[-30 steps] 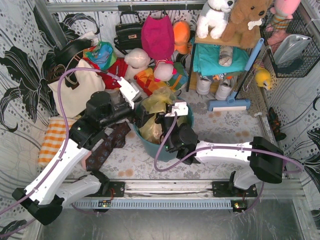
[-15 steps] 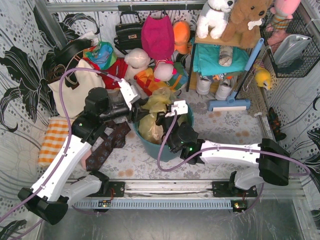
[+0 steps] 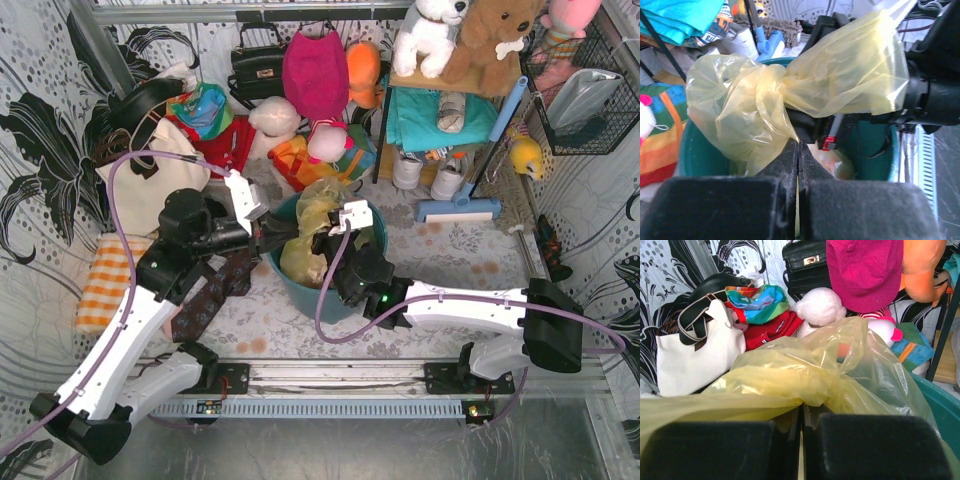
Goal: Tie the trash bag
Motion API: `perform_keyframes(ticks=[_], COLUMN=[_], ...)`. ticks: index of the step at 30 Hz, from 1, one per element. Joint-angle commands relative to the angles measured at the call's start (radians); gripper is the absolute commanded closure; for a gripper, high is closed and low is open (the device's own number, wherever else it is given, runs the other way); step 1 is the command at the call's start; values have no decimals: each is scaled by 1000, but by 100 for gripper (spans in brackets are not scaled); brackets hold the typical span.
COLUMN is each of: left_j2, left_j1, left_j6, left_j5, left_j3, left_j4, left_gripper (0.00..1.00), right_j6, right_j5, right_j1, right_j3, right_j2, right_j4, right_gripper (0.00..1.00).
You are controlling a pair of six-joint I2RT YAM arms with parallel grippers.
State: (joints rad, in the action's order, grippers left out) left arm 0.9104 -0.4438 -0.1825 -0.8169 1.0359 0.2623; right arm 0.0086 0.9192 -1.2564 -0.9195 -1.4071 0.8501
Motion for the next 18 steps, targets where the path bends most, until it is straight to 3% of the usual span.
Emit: perform_keyframes(ticks=[1, 9, 18], left_j2=[-45, -98, -112], left_j1=[2, 2, -14], left_j6=[111, 231, 298], left_j5=[-78, -124, -124], left_j3=[-34, -119, -201], left_j4=[-117, -196, -264], left_gripper=[100, 100, 97], right_j6=[-7, -78, -29], right_j5=[-16, -121, -306], right_j1=[0, 7, 25], right_j3=[-15, 11, 122], right_j2=[0, -44, -61], right_j4=[72, 296, 506], right_gripper=[100, 100, 100])
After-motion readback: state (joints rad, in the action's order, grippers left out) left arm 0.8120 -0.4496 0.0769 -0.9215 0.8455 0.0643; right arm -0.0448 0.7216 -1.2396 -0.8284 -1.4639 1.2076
